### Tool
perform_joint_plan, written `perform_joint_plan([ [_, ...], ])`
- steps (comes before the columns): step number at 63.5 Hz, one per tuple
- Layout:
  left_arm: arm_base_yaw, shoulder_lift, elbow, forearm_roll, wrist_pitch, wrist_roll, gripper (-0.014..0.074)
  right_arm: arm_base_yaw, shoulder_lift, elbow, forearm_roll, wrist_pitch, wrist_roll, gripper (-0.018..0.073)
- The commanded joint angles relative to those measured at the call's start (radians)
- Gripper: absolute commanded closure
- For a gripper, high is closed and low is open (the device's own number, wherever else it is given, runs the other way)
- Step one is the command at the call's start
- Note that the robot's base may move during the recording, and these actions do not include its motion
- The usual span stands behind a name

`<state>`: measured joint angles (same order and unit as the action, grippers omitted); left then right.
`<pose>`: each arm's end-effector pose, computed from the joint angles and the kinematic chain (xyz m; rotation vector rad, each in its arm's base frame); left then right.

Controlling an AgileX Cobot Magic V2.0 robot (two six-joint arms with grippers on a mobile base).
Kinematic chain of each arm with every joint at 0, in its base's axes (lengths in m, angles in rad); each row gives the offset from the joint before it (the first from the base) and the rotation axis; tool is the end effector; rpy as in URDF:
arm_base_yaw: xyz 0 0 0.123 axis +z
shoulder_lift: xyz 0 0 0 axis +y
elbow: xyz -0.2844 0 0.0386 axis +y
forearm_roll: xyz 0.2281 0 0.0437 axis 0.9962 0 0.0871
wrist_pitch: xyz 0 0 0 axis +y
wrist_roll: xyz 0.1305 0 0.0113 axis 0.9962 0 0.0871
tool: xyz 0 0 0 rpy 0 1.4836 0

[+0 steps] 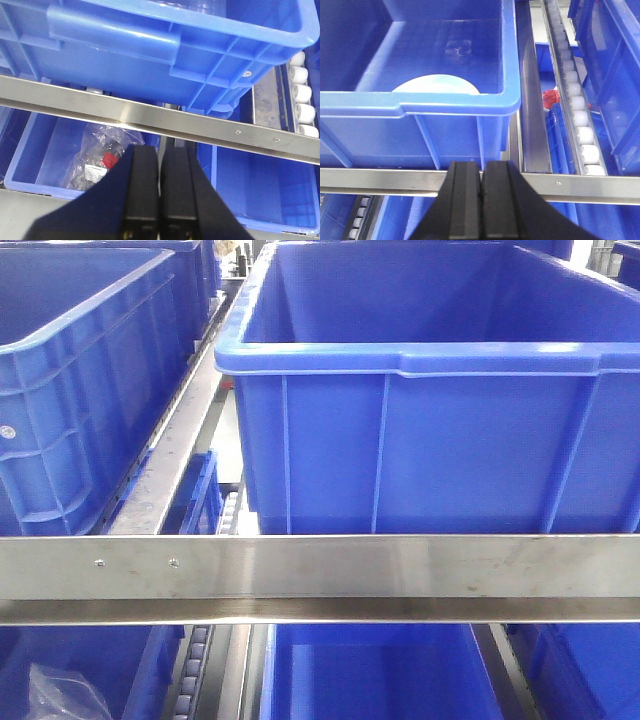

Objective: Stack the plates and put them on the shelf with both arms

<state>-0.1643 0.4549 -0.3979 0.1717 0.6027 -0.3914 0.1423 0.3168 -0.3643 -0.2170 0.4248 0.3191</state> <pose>0.1024 -0.0041 0.2433 -0.1479 2.1315 -0.1397 0.0936 0.0016 0.2664 0.0420 1.8516 0.1011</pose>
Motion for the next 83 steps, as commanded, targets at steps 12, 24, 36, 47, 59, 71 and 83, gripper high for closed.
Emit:
perform_joint_plan([
  [12, 0.001, 0.006, -0.028, 0.004, -0.073, -0.006, 0.0507, -0.004, 0.006, -0.027, -0.026, -0.052, -0.002, 0.0503],
  [24, 0.001, 0.006, -0.028, 0.004, -0.073, -0.006, 0.0507, -0.011, -0.043, -0.013, -0.027, -0.040, -0.002, 0.0503],
  [36, 0.001, 0.006, -0.028, 0.004, -0.073, -0.006, 0.0507, -0.075, -0.203, 0.074, -0.027, -0.044, -0.002, 0.0503],
  [47, 0.001, 0.006, -0.028, 0.004, -0.073, -0.006, 0.0507, -0.098, -0.347, 0.206, -0.026, -0.056, -0.002, 0.0503],
  [59, 0.001, 0.006, -0.028, 0.004, -0.071, -0.006, 0.0507, -0.102, -0.347, 0.339, -0.023, -0.224, 0.005, 0.0503],
  [71, 0.001, 0.006, -0.028, 0.004, -0.071, -0.006, 0.0507, -0.104, -0.347, 0.393, -0.016, -0.311, 0.007, 0.0503],
  [83, 0.001, 0.006, -0.028, 0.004, -0.071, -0.006, 0.0507, -0.104, -0.346, 0.393, -0.016, -0.334, 0.007, 0.0503],
])
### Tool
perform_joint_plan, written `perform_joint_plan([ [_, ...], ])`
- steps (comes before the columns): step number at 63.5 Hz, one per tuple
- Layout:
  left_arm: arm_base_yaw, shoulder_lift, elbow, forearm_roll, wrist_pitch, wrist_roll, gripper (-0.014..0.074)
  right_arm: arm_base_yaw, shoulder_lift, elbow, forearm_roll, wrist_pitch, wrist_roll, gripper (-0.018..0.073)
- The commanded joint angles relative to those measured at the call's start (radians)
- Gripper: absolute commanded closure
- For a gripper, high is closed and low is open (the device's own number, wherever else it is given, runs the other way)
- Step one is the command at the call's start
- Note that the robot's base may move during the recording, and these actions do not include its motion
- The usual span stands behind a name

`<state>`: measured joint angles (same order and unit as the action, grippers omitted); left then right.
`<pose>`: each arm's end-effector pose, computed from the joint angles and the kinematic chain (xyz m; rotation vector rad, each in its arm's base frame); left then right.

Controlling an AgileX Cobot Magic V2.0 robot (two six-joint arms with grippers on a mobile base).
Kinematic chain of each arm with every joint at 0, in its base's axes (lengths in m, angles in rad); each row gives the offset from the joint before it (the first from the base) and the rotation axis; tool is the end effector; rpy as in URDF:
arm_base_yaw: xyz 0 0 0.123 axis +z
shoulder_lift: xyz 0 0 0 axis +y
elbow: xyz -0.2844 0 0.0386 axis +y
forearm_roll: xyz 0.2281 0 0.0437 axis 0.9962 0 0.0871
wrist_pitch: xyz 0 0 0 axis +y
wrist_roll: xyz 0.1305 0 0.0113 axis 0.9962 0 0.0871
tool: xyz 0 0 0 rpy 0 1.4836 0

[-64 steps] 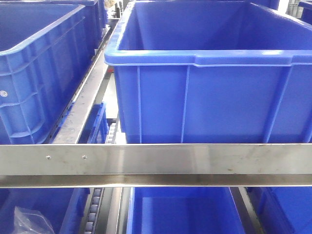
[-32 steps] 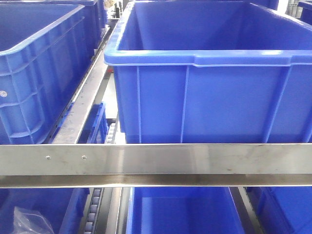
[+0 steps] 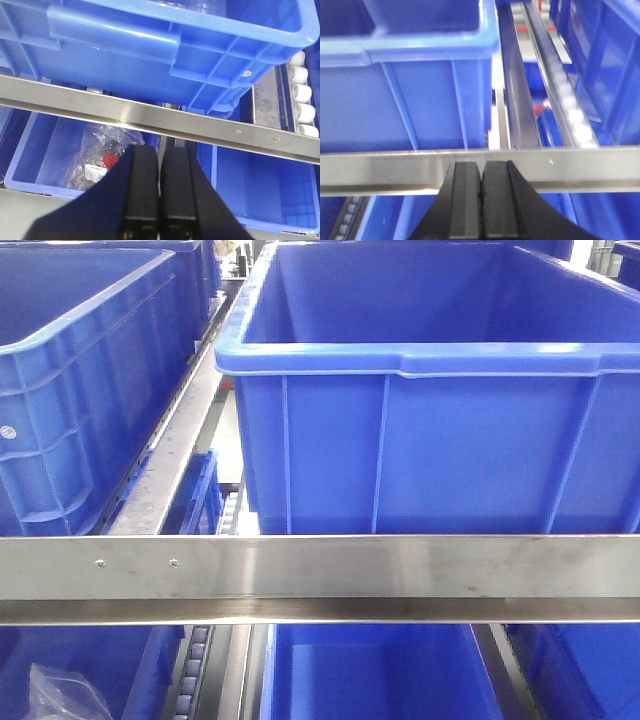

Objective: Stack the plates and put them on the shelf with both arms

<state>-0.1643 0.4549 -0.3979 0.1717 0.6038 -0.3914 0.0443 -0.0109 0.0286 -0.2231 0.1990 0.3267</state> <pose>0.1023 -0.0041 0.2432 -0.1481 2.1326 -0.1394 0.0740 -0.0025 0.1818 0.0866 1.6937 0.0767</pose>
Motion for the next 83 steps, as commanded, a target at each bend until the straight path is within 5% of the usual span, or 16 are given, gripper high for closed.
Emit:
perform_joint_plan([
  [1, 0.001, 0.006, -0.028, 0.004, -0.072, -0.006, 0.0507, -0.006, -0.018, 0.000, -0.010, -0.111, 0.000, 0.0503],
  [17, 0.001, 0.006, -0.028, 0.004, -0.072, -0.006, 0.0507, -0.006, -0.018, 0.001, -0.002, -0.188, 0.000, 0.0503],
  [31, 0.001, 0.006, -0.028, 0.004, -0.072, -0.006, 0.0507, -0.006, -0.018, 0.001, 0.154, -0.183, -0.105, 0.0503],
  [83, 0.001, 0.006, -0.028, 0.004, -0.072, -0.006, 0.0507, -0.006, -0.018, 0.001, 0.154, -0.188, -0.126, 0.0503],
])
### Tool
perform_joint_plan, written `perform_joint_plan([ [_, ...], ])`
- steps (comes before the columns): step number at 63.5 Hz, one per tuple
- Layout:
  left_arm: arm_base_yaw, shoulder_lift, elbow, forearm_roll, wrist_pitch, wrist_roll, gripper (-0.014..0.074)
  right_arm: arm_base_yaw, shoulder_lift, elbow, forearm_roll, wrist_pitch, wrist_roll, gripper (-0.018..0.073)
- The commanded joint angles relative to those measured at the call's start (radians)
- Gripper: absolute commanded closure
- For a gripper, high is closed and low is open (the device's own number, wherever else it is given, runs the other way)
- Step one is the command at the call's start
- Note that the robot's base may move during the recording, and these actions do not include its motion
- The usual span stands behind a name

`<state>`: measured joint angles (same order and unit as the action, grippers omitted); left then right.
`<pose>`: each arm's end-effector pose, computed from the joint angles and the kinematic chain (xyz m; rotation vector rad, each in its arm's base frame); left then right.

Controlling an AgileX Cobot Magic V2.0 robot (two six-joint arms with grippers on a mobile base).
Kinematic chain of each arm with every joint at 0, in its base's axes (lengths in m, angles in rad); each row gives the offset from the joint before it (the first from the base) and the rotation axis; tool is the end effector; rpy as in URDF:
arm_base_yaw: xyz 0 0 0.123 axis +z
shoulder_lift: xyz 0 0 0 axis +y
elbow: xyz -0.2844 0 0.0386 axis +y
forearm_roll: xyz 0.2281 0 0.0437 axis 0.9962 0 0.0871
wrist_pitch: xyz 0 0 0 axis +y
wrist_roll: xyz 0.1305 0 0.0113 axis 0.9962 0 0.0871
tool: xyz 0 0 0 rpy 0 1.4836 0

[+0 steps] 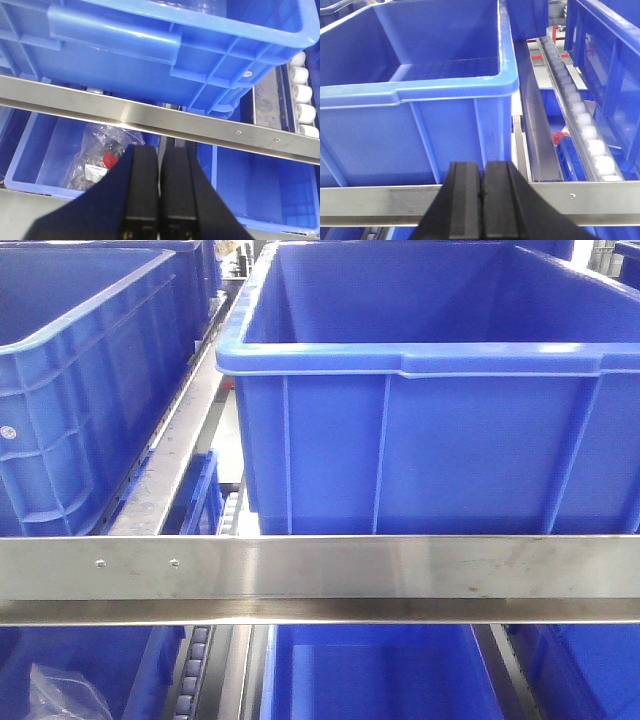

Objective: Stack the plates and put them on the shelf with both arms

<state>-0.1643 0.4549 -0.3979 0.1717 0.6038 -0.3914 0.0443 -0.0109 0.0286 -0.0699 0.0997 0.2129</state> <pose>0.1023 -0.0041 0.2432 -0.1481 2.1326 -0.1394 0.0749 0.0024 0.1941 0.0847 1.6003 0.1402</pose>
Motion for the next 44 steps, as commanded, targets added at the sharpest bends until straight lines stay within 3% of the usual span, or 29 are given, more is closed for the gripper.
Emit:
perform_joint_plan([
  [1, 0.001, 0.006, -0.028, 0.004, -0.072, -0.006, 0.0507, -0.006, -0.018, 0.001, 0.001, -0.089, -0.012, 0.0503],
  [18, 0.001, 0.006, -0.028, 0.004, -0.072, -0.006, 0.0507, -0.006, -0.018, 0.001, 0.001, -0.089, -0.012, 0.0503],
  [22, 0.001, -0.012, -0.028, 0.058, -0.082, 0.001, 0.0507, -0.006, -0.018, 0.001, 0.001, -0.089, -0.012, 0.0503],
  [27, 0.008, -0.064, -0.008, 0.067, -0.100, 0.001, 0.0507, -0.006, -0.018, 0.001, 0.001, -0.089, -0.012, 0.0503],
  [44, 0.008, -0.322, 0.288, 0.071, -0.520, 0.003, 0.0507, -0.006, -0.018, 0.001, 0.001, -0.089, -0.012, 0.0503],
])
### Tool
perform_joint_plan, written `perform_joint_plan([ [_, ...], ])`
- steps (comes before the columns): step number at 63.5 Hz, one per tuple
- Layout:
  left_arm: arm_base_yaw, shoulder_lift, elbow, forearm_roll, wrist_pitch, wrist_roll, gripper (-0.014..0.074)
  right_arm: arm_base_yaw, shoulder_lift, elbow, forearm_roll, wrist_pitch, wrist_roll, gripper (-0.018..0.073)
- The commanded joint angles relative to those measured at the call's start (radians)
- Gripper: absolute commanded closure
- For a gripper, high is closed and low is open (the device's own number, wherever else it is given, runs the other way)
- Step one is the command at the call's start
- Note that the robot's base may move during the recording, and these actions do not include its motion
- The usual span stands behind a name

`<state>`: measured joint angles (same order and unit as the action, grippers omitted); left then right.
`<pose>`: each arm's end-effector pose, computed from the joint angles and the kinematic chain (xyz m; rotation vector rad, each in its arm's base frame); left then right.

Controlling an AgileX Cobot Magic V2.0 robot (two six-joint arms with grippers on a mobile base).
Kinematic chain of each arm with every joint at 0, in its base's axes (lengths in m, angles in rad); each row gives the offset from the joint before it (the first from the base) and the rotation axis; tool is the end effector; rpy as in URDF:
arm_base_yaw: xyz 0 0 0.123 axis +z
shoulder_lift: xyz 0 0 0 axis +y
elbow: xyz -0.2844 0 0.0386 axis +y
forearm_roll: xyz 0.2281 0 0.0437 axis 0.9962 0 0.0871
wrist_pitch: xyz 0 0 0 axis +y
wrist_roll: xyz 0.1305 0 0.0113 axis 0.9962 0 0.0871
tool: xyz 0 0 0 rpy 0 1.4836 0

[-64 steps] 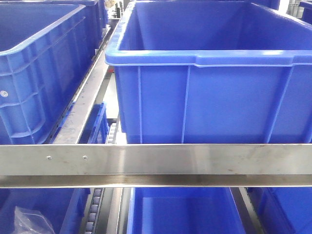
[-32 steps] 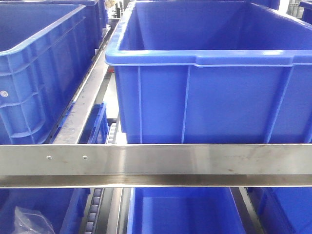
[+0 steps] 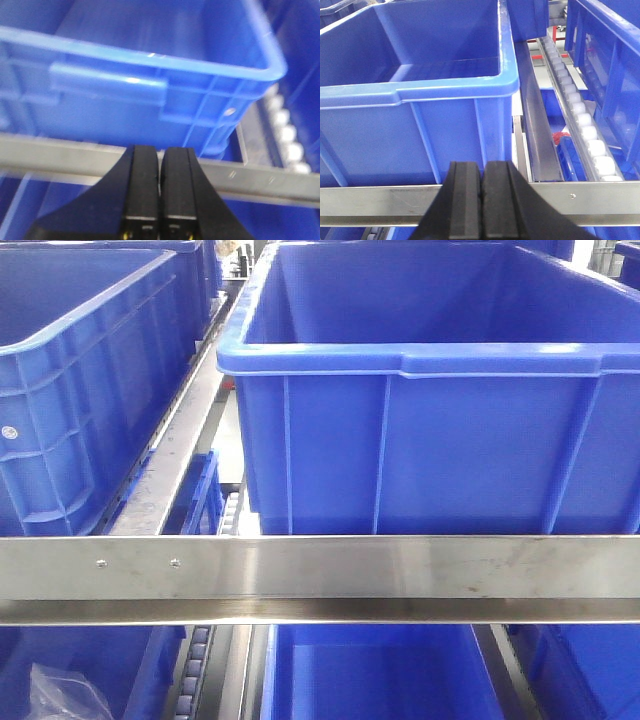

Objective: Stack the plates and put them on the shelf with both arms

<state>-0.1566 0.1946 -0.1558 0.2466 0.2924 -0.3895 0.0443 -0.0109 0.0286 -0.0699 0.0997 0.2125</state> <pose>0.0855 -0.0041 0.2201 -0.0469 1.8080 -0.1568 0.0749 0.0024 0.1941 0.0844 1.6003 0.1398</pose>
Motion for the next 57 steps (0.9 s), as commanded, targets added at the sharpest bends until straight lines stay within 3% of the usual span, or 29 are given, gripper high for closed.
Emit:
perform_joint_plan([
  [1, 0.000, -0.074, 0.059, -0.009, -0.216, 0.001, 0.0507, -0.006, -0.018, 0.001, 0.001, -0.089, -0.012, 0.0503],
  [10, 0.000, -0.172, 0.167, -0.024, -0.319, 0.001, 0.0507, -0.006, -0.018, 0.001, 0.001, -0.089, -0.012, 0.0503],
  [14, 0.000, -0.216, 0.166, -0.024, -0.262, 0.001, 0.0507, -0.006, -0.018, 0.001, 0.001, -0.089, -0.012, 0.0503],
  [49, -0.002, -0.221, 0.166, -0.026, -0.267, 0.001, 0.0507, -0.006, -0.018, 0.001, 0.001, -0.089, -0.012, 0.0503],
  [51, -0.002, -0.221, 0.166, -0.042, -0.267, 0.014, 0.0507, -0.006, -0.018, 0.001, 0.001, -0.089, -0.012, 0.0503],
  [57, 0.000, -0.221, 0.166, -0.096, -0.286, 0.154, 0.0507, -0.006, -0.018, 0.001, 0.001, -0.089, -0.012, 0.0503],
])
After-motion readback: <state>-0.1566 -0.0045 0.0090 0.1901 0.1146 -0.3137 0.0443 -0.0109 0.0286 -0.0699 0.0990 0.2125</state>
